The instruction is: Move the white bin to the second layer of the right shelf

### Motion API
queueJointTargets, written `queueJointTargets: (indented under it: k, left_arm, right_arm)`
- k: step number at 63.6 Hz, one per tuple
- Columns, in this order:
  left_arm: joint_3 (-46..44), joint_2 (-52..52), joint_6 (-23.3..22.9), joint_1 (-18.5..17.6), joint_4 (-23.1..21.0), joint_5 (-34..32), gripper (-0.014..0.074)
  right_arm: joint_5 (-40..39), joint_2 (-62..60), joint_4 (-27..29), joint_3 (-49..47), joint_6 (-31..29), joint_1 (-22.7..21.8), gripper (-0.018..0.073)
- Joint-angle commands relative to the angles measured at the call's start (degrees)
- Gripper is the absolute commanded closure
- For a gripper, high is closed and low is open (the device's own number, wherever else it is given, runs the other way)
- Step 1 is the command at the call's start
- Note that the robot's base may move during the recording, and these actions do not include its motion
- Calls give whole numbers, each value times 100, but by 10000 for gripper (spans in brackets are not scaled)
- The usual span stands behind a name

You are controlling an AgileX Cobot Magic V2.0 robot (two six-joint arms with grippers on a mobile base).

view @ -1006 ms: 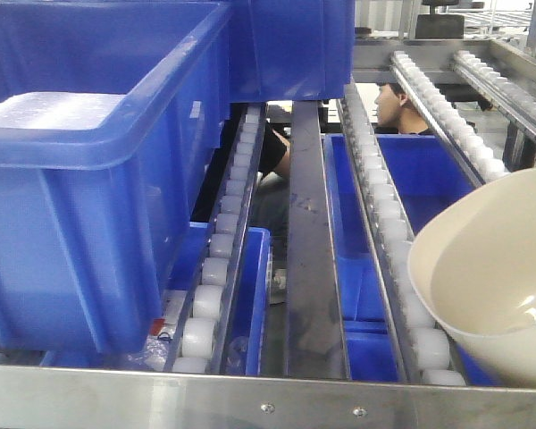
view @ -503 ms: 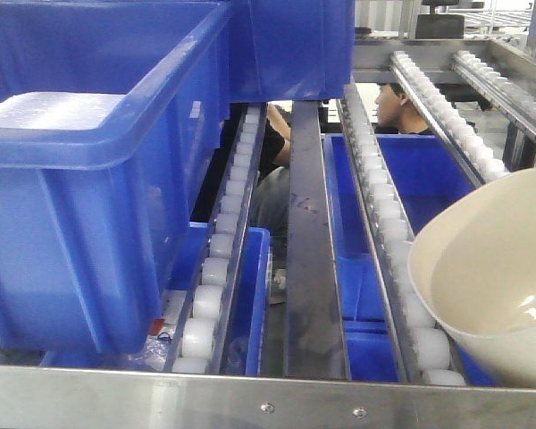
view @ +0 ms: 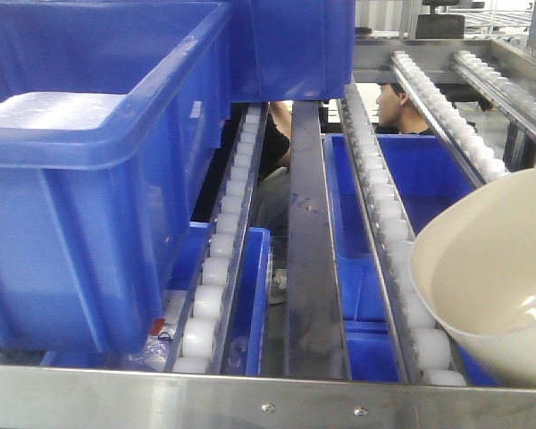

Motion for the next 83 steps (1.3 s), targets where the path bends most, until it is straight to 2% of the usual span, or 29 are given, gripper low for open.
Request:
queueJointTargets:
  k: [1,14,32,35,51,83]
  left_arm:
    - [211,-91,-15,4,-35,-483,512]
    - [211,-91,-15,4,-35,-483,512]
    - [211,-91,-15,4,-35,-483,512]
    - [211,-91,-15,4,-35,-483,512]
    - [211,-91,-15,4,-35,-483,512]
    - [211,-91,-15,4,-35,-483,512]
  right_arm:
    - [-1133,-250,-75,390,-51,-30,503]
    - [-1301,-1169,147,1615,-51,-30,503]
    - [-1442,-2402,203,2472,-51,-30,503]
    - [-1261,-2436,210,2457,-51,-30,503]
    - [-1635,-2428,216,2457,-51,-30,503]
    - [-1632,-2428,216,2457,-51,-30,503]
